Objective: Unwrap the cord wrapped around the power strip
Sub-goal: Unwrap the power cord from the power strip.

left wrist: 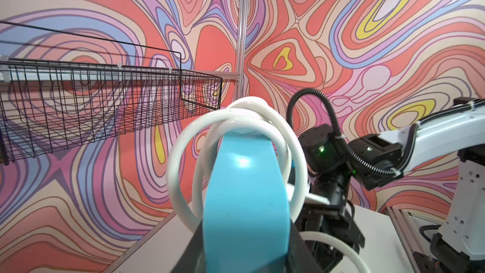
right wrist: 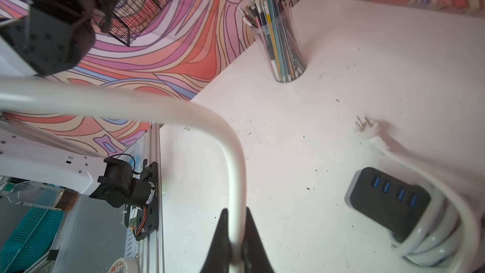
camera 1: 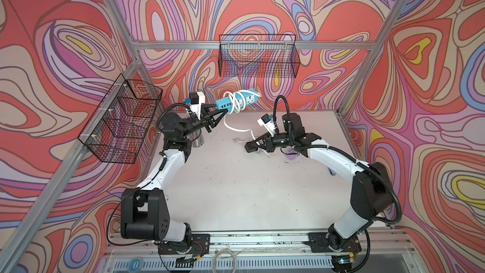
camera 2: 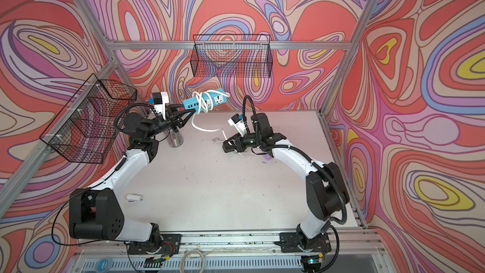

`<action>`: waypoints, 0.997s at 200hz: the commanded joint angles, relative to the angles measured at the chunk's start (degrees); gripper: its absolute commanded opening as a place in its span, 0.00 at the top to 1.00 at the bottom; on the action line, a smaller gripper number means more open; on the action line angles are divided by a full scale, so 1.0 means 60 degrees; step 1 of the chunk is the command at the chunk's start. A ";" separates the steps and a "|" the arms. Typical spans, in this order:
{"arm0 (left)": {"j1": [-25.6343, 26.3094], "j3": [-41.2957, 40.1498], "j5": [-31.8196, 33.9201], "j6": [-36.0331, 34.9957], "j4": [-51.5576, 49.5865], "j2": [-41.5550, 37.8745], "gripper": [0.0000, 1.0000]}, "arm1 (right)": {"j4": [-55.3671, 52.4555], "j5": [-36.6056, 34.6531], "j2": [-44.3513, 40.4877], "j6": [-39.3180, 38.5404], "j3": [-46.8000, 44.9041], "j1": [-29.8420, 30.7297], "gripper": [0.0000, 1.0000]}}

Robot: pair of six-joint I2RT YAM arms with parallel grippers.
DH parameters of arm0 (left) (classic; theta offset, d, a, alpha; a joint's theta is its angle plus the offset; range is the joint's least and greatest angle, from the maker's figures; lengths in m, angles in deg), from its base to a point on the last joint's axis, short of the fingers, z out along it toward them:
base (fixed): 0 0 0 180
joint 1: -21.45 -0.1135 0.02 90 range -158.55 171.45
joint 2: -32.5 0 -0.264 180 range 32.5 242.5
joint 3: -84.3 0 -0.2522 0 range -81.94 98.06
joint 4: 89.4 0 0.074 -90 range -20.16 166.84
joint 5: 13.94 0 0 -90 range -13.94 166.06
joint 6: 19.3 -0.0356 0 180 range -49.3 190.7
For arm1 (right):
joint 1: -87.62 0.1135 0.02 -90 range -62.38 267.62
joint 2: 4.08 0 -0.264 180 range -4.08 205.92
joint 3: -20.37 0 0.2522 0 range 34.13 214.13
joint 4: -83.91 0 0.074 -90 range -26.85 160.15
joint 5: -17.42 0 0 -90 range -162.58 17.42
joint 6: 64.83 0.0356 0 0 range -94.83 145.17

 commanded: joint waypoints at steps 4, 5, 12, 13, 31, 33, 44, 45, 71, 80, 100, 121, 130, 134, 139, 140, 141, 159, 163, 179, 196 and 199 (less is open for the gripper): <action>-0.0040 -0.0004 0.0178 0.1204 0.2221 -0.0171 1.00 | 0.1703 0.0141 0.1059 0.0651 -0.0121 0.0059 1.00; -0.0040 -0.0004 0.0179 0.1244 0.2261 -0.0169 1.00 | 0.1755 0.0137 0.1110 0.0672 -0.0119 0.0055 1.00; -0.0040 0.0003 0.0175 0.1506 0.2559 -0.0118 1.00 | 0.2109 0.0040 0.1424 0.0834 -0.0080 0.0051 1.00; -0.0047 0.0000 0.0177 0.1527 0.2591 -0.0113 1.00 | 0.2163 0.0028 0.1469 0.0858 -0.0077 0.0051 1.00; -0.0040 0.0066 0.0179 0.2201 0.3326 0.0029 1.00 | 0.2966 -0.0171 0.2219 0.1332 0.0310 0.0037 1.00; -0.0040 0.0076 0.0179 0.2297 0.3403 0.0054 1.00 | 0.3012 -0.0207 0.2290 0.1358 0.0374 0.0037 1.00; -0.0032 0.0141 0.0165 0.2689 0.3829 0.0158 1.00 | 0.3157 -0.0354 0.2708 0.1484 0.0917 0.0011 1.00; -0.0036 0.0149 0.0150 0.2734 0.3856 0.0164 1.00 | 0.3163 -0.0367 0.2755 0.1491 0.0964 0.0009 1.00; -0.0025 0.0220 0.0120 0.3086 0.4141 0.0229 1.00 | 0.3294 -0.0391 0.3754 0.1923 0.2732 -0.0309 1.00; -0.0025 0.0224 0.0109 0.3087 0.4143 0.0214 1.00 | 0.3316 -0.0337 0.4065 0.2129 0.3399 -0.0510 1.00; 0.0003 0.0236 0.0077 0.3123 0.4141 0.0224 1.00 | 0.2961 -0.0399 0.4527 0.2272 0.4816 -0.0956 1.00; 0.0066 0.0241 0.0030 0.3141 0.4138 0.0307 1.00 | 0.2425 -0.0588 0.4593 0.2172 0.6136 -0.1384 1.00; 0.0105 0.0260 0.0005 0.3158 0.4132 0.0354 1.00 | 0.2175 -0.0642 0.4538 0.2092 0.6684 -0.1537 1.00; 0.0131 0.0264 -0.0017 0.3159 0.4132 0.0378 1.00 | 0.2049 -0.0681 0.4507 0.2052 0.6930 -0.1604 1.00; 0.0150 0.0274 -0.0034 0.3159 0.4127 0.0416 1.00 | 0.1904 -0.0712 0.4463 0.1993 0.7241 -0.1677 1.00; 0.0157 0.0275 -0.0037 0.3167 0.4129 0.0418 1.00 | 0.1863 -0.0722 0.4453 0.1987 0.7297 -0.1692 1.00; 0.0169 0.0282 -0.0039 0.3170 0.4131 0.0433 1.00 | 0.1835 -0.0727 0.4448 0.1977 0.7355 -0.1714 1.00; 0.0288 0.0290 -0.0109 0.3189 0.4131 0.0549 1.00 | 0.1339 -0.0800 0.4327 0.1877 0.8502 -0.1936 1.00; 0.0309 0.0300 -0.0125 0.3178 0.4118 0.0573 1.00 | 0.1220 -0.0821 0.4297 0.1838 0.8753 -0.1987 1.00; 0.0412 0.0313 -0.0183 0.3124 0.4027 0.0647 1.00 | 0.0763 -0.0921 0.4207 0.1720 0.9789 -0.2133 1.00; 0.0526 0.0296 -0.0244 0.2925 0.3767 0.0696 1.00 | 0.0334 -0.0952 0.4144 0.1716 1.0798 -0.2268 1.00; 0.0531 0.0294 -0.0258 0.2881 0.3722 0.0701 1.00 | 0.0296 -0.0951 0.4109 0.1717 1.0919 -0.2286 1.00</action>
